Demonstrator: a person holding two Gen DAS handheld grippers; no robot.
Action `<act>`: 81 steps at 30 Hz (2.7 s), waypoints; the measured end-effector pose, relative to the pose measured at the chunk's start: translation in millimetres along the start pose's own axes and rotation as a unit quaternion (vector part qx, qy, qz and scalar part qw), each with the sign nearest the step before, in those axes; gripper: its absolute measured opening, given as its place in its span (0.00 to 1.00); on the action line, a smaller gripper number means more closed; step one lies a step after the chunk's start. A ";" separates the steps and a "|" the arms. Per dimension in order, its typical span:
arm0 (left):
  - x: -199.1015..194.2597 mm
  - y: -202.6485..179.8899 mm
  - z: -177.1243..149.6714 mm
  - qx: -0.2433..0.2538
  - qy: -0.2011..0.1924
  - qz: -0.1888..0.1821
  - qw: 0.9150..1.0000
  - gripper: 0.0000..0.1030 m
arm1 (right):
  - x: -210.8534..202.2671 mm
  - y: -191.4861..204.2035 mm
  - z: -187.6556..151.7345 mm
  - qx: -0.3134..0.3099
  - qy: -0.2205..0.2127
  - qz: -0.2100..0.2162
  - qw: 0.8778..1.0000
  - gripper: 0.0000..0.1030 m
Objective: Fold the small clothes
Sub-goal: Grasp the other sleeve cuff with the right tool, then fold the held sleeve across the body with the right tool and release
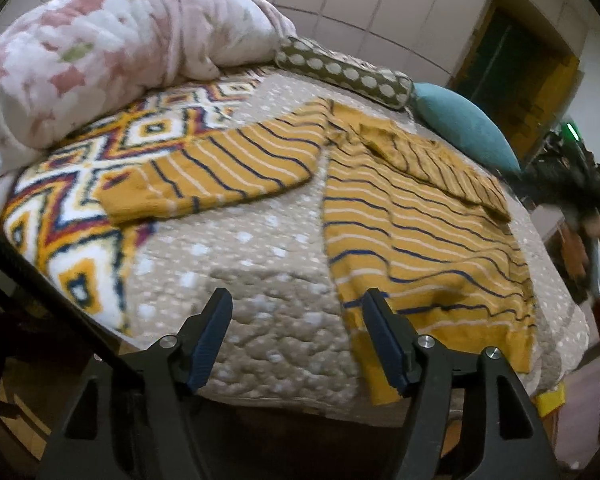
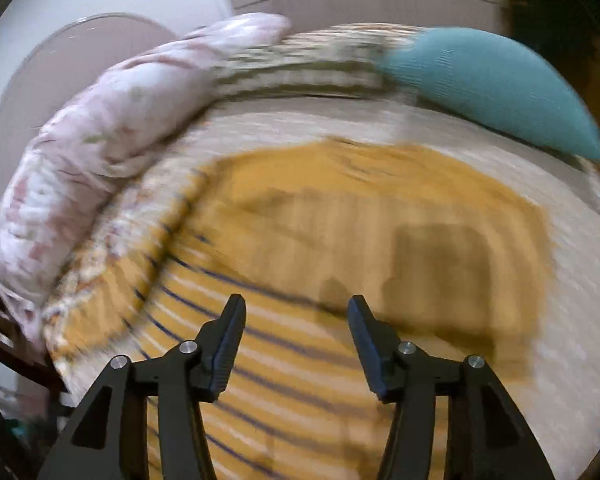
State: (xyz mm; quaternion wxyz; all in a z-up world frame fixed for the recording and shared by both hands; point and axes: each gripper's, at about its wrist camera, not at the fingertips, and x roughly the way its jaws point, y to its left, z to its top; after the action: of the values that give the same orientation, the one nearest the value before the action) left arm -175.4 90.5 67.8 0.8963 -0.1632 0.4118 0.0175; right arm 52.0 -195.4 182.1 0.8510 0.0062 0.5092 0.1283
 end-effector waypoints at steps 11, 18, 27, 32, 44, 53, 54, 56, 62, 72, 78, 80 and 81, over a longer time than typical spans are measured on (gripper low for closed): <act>55.2 -60.2 -5.0 0.045 0.066 0.007 0.997 0.64 | -49.6 -126.0 -191.7 0.149 0.031 0.004 0.988 0.61; 60.4 -80.0 -15.5 0.077 0.080 0.056 0.992 0.64 | -41.1 -93.0 -213.7 0.163 -0.021 0.094 0.982 0.09; 4.0 -63.1 -17.0 0.054 0.034 0.053 0.997 0.64 | -81.2 -116.9 -271.2 0.192 -0.030 0.070 0.978 0.09; -11.3 -45.5 -15.7 0.033 0.020 0.054 0.998 0.64 | -117.0 -96.9 -259.8 0.148 -0.056 0.045 0.986 0.11; -8.1 -33.3 -18.1 0.044 0.001 0.031 0.999 0.65 | -16.3 71.5 -96.9 -0.098 -0.047 0.037 0.993 0.26; 8.6 8.4 -11.9 0.009 0.011 0.022 1.000 0.65 | 114.9 144.5 6.5 -0.178 -0.004 -0.028 0.984 0.27; 10.2 11.9 -10.8 0.005 0.012 0.022 1.000 0.65 | 124.6 147.5 9.9 -0.185 0.000 -0.041 0.982 0.27; 12.9 19.0 -8.1 -0.003 0.012 0.020 1.000 0.65 | 138.7 150.5 16.0 -0.194 0.006 -0.060 0.979 0.27; 11.5 34.9 -4.1 -0.028 0.003 0.012 1.000 0.65 | 151.4 142.8 39.2 -0.171 0.000 -0.076 0.982 0.06; -15.0 86.0 -6.4 -0.088 -0.023 0.046 0.995 0.65 | 160.7 167.5 47.3 -0.134 0.016 -0.045 0.990 0.14; -38.0 155.2 -11.8 -0.172 -0.046 0.114 0.977 0.65 | 102.6 242.0 5.6 -0.220 -0.012 0.059 0.974 0.29; -46.8 171.6 -15.5 -0.196 -0.054 0.124 0.971 0.65 | 92.1 281.1 -22.8 -0.281 0.000 0.101 0.954 0.46; -50.6 175.8 -17.0 -0.201 -0.058 0.125 0.970 0.65 | 89.1 299.0 -38.1 -0.310 0.006 0.120 0.943 0.50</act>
State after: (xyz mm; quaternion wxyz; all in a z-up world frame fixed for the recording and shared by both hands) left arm -250.5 256.8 46.2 0.8582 -0.2863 0.3642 0.2211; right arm -4.5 109.1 128.8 0.7861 -0.1975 0.4451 0.3807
